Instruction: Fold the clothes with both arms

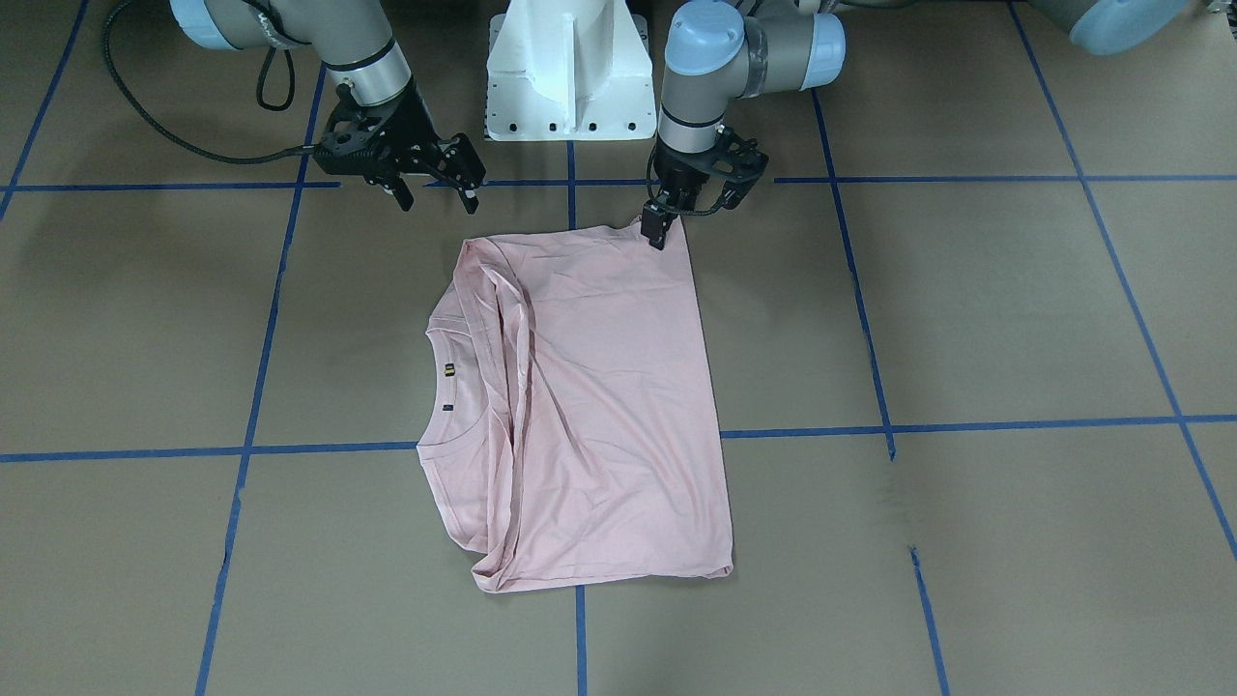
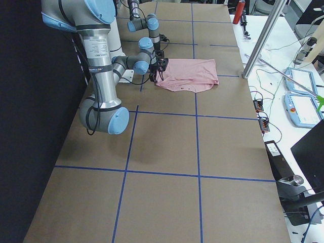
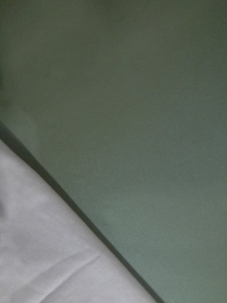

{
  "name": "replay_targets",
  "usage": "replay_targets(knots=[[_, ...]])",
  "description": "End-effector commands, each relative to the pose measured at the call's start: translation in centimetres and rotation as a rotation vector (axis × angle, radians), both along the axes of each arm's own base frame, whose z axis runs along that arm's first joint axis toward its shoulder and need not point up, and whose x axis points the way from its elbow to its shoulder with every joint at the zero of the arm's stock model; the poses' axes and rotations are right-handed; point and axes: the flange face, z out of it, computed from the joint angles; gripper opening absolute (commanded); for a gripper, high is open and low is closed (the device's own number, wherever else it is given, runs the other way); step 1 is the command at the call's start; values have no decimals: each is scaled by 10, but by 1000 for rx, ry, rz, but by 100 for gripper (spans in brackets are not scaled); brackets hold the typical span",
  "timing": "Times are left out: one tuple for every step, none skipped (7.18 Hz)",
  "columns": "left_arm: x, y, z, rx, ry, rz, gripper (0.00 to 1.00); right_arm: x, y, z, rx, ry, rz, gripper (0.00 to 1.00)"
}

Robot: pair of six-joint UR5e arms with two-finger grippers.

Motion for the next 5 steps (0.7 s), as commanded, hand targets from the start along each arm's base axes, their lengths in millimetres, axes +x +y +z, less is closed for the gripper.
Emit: replay_targets(knots=[[3, 6, 1, -2, 0, 10, 76, -1, 0, 1, -1, 3, -1, 100], [3, 6, 1, -2, -2, 10, 76, -1, 0, 1, -1, 3, -1, 100], [2, 6, 1, -9, 1, 6, 68, -1, -1, 1, -1, 3, 1, 100], [3, 6, 0, -14, 3, 0, 36, -1, 0, 1, -2, 3, -1, 100], [3, 6, 0, -15, 1, -1, 3, 0, 0, 1, -1, 1, -1, 100]])
